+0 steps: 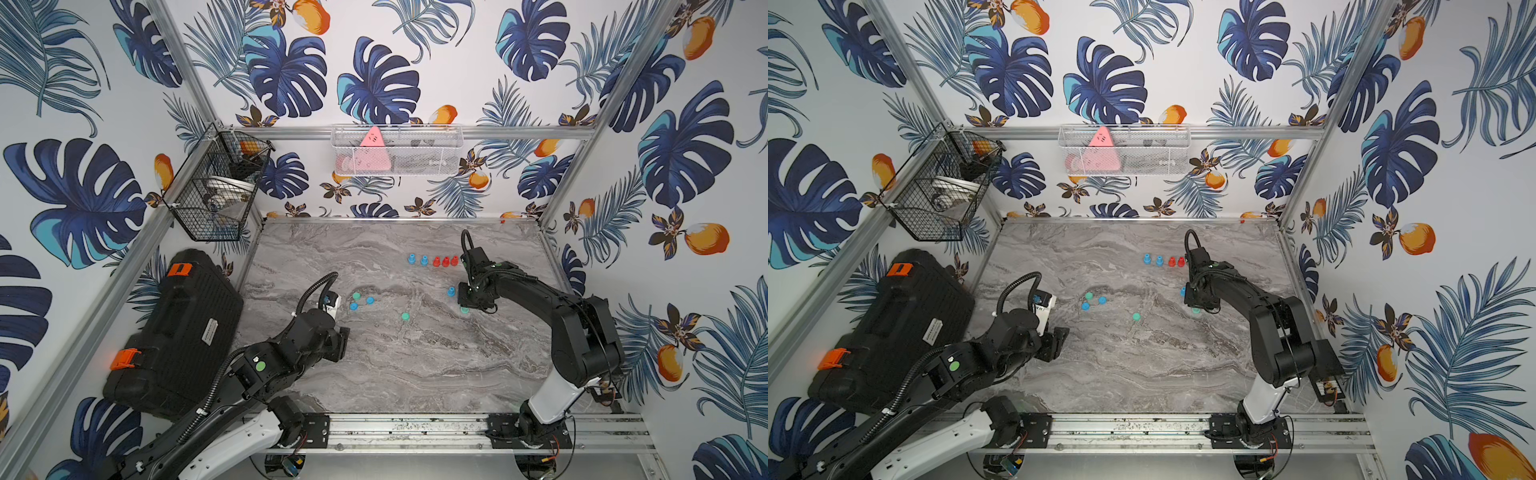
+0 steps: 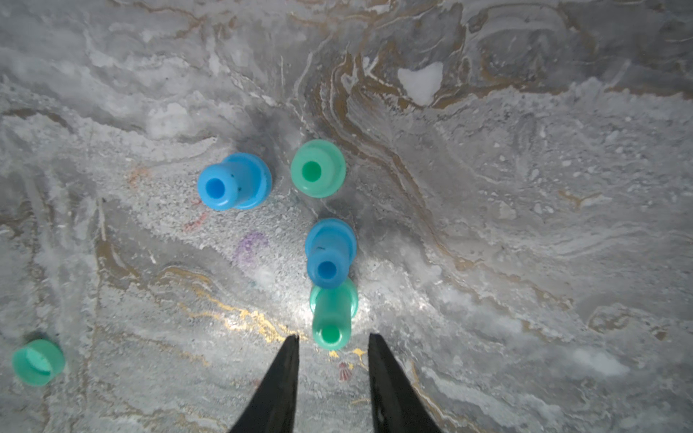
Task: Close the stamp cap
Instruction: Pick up the stamp from the center of the board.
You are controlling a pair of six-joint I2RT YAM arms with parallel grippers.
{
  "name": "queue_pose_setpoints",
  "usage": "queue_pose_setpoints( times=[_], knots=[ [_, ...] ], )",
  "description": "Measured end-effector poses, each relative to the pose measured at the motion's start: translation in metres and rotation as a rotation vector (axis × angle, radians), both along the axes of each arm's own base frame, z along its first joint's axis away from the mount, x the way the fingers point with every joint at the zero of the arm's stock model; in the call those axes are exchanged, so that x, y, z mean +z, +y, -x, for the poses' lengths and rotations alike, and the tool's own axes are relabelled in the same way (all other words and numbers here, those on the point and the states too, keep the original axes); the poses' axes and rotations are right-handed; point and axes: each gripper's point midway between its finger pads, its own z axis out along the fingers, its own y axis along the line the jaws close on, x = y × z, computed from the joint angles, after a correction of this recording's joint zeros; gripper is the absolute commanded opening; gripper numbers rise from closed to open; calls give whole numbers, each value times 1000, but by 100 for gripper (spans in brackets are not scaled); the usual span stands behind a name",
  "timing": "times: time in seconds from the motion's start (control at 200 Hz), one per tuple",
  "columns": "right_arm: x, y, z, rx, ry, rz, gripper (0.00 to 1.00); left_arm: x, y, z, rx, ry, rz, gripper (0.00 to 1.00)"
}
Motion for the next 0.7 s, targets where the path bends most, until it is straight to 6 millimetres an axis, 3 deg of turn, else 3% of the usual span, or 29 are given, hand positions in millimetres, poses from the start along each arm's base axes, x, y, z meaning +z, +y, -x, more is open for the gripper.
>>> queue_pose_setpoints(
  times=[0.696],
  knots=[
    [-16,0,-2,-1,39,13,32,0,0,0,0,0,1,64]
  ],
)
